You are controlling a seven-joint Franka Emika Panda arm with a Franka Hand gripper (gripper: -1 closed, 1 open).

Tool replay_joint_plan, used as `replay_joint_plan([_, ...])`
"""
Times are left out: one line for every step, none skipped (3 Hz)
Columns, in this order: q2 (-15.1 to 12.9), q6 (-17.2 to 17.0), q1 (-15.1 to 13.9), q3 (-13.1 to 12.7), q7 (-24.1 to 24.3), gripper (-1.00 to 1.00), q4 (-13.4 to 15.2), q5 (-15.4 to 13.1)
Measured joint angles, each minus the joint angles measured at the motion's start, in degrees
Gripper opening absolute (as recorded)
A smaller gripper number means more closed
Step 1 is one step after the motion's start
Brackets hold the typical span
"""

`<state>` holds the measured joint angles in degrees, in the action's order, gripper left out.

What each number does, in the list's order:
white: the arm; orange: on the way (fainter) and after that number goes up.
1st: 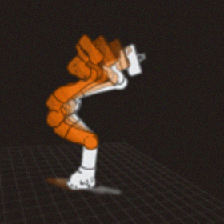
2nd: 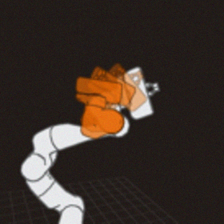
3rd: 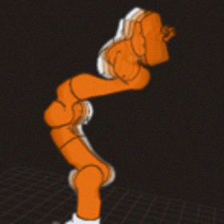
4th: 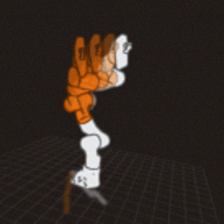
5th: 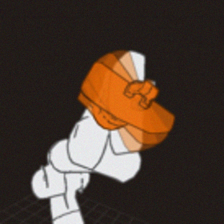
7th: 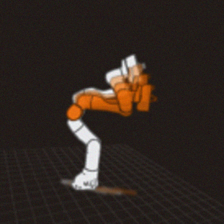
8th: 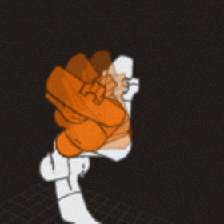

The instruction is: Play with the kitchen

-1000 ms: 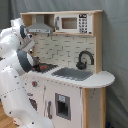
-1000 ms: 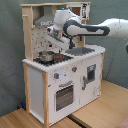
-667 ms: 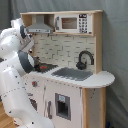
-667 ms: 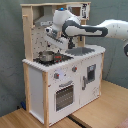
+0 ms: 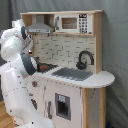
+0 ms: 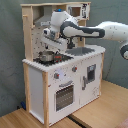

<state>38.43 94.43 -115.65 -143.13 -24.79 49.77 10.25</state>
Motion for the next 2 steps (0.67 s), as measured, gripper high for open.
replay_joint_plan([0.2, -2.8, -1.6, -1.4, -4.6, 1.00, -0.8, 0.0])
replay_joint_plan([3.2, -5.1, -2.3, -2.0, -9.0, 1.00, -0.8, 0.0])
